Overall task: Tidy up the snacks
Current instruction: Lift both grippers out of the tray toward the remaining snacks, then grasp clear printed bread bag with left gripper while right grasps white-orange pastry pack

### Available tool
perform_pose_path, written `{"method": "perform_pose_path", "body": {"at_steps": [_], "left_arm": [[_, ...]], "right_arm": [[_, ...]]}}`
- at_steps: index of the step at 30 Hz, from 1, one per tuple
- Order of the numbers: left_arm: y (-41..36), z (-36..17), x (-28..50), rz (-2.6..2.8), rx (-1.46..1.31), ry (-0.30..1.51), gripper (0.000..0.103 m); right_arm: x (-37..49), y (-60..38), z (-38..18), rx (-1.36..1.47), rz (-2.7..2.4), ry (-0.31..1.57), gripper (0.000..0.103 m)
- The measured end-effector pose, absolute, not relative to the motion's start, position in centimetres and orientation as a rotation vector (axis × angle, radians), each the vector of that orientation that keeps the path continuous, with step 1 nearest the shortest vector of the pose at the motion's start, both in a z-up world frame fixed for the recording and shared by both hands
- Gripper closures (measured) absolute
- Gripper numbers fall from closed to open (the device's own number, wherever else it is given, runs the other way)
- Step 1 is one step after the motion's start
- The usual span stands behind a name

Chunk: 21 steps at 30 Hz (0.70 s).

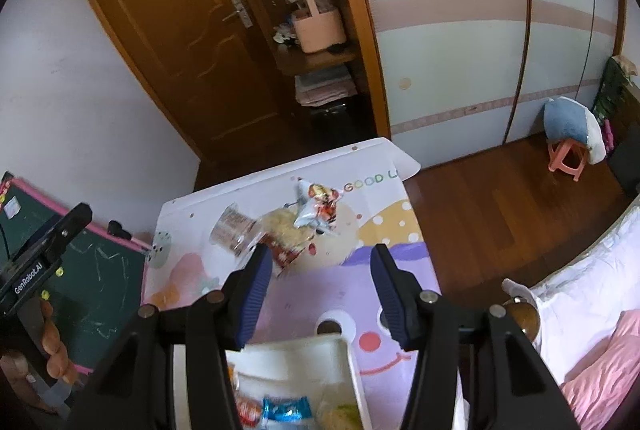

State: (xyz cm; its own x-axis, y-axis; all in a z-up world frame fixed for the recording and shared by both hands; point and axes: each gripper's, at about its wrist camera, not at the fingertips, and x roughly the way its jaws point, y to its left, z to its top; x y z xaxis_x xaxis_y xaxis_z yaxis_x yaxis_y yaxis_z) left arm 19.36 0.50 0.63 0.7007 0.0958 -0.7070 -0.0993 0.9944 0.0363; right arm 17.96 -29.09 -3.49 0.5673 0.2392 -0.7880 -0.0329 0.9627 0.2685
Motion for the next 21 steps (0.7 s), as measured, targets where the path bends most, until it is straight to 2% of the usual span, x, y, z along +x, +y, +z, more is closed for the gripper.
{"method": "perform_pose_path", "body": {"at_steps": [10,16,21], "left_arm": [[3.8,-6.8,29.1,0.039,0.026,1.002,0.011],[5.3,-14.7,34.9,0.004,-0.083,1.202,0.011],[6.5,-20.6,38.2,0.068,-0.186,1.263,0.011]], "right_arm": [[26.0,-26.1,-6.9,0.155,0.155,1.043,0.034],[31.1,-23.8,-12.0,0.155,0.166,1.131,0.032],[35.1,-22.6,-17.3,0.200,0.149,1.226,0.032]]}}
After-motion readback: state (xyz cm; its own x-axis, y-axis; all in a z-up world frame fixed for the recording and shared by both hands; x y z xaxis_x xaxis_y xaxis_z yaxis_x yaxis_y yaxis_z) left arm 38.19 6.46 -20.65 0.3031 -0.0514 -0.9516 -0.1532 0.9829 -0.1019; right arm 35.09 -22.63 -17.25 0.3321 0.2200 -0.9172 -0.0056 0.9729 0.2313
